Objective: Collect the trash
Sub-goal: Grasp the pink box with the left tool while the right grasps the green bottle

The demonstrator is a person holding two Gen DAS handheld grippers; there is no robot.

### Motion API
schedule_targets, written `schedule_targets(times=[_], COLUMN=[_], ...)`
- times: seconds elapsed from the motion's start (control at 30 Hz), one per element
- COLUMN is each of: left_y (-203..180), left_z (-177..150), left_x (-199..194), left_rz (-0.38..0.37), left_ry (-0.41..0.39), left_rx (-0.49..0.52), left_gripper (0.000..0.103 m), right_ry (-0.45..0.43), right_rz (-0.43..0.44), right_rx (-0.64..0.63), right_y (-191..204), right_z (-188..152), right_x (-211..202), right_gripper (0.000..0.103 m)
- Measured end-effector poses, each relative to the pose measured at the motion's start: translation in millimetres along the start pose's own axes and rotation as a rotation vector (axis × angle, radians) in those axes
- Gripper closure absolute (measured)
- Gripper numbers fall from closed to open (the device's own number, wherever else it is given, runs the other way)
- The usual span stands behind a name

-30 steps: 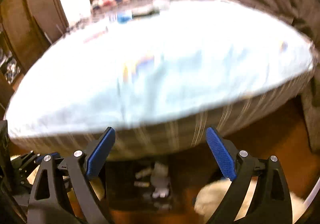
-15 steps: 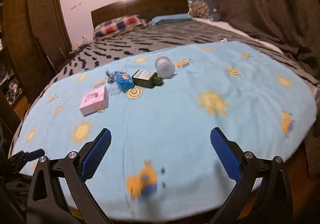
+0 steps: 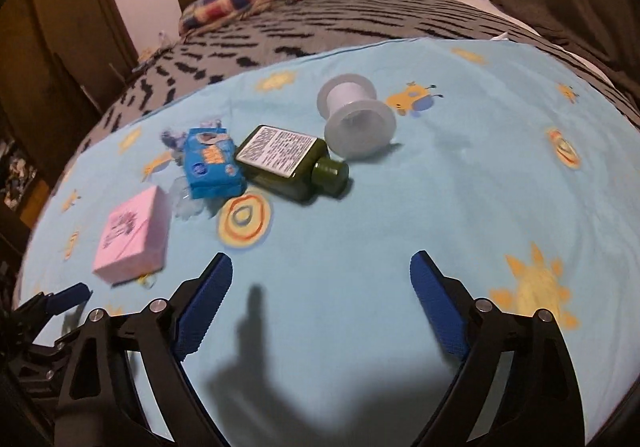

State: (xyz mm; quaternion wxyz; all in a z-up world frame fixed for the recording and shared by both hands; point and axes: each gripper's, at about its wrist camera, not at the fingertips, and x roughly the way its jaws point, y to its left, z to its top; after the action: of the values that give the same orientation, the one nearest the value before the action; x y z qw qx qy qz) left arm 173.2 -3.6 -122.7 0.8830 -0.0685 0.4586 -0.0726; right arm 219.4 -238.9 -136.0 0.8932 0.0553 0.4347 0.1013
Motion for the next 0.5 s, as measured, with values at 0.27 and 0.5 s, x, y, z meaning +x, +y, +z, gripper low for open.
schedule_targets(times=[0.27, 0.5], left_y=[-9, -10], left_z=[32, 50], left_x=[26, 41], left_rz=[0.001, -0.001], left_ry=[0.011, 0.014], left_rx=[-0.008, -0.029], left_gripper=[0.011, 0.013], right_ry=[0.035, 0.034], right_rz=[0.019, 0.032], right_rx=[-0.018, -0.066], right_y=[1, 8], right_z=[30, 50], right_x=[30, 45], right_gripper=[0.015, 0.019])
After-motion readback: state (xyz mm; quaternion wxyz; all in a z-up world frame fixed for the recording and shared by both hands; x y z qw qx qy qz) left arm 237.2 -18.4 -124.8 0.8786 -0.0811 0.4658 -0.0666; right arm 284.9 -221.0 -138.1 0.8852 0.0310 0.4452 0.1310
